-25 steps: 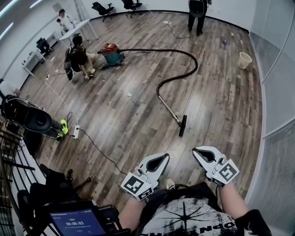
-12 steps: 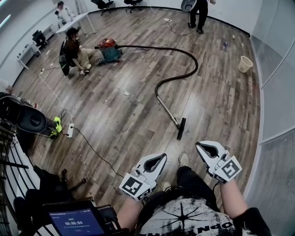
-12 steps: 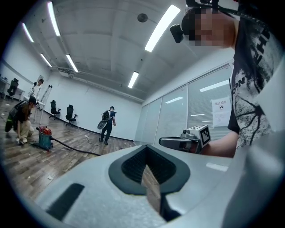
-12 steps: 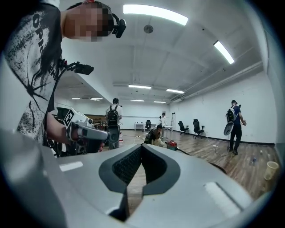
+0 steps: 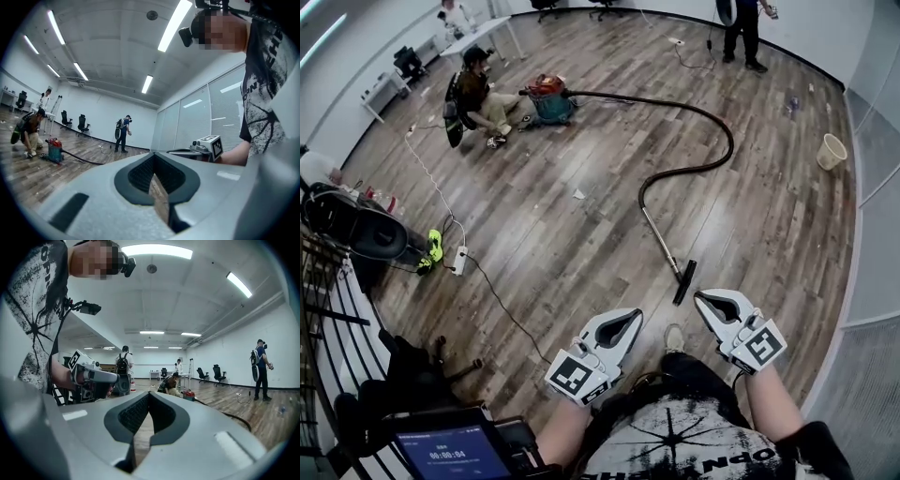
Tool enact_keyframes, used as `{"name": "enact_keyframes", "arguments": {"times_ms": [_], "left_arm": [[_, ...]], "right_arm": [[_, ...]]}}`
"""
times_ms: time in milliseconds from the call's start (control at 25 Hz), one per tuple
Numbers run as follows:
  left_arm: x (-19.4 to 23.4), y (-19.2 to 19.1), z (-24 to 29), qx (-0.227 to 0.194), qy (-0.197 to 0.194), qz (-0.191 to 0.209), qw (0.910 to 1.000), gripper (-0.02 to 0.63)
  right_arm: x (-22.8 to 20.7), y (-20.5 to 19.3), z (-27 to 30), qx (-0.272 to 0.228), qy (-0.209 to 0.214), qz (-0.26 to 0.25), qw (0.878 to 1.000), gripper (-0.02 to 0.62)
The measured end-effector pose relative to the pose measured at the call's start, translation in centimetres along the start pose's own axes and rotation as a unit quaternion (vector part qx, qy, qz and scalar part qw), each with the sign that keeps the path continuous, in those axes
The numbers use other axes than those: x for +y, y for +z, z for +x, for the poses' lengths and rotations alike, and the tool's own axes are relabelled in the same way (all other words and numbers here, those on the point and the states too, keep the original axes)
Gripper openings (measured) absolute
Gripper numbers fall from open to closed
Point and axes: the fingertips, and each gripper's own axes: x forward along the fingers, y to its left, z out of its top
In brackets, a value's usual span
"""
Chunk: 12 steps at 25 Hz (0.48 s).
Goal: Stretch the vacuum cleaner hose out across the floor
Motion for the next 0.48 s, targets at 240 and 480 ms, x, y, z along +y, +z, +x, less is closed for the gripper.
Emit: {"name": "enact_keyframes", "arguments": {"times_ms": [240,480], "left_arm": [[4.4,2.0,7.2,-0.003,0.022,0.003,0.9998,0.002],[7.2,3.4,12.2,-0.007,0.054,0.001,0.9985,0.002]], "right_arm": [[-8.3,1.2,3.6,-0.018,0.037,-0.004,0.999,0.008],[-14.4,1.6,5.0,-0.023,0.068,-0.004,0.997,0.008]]}}
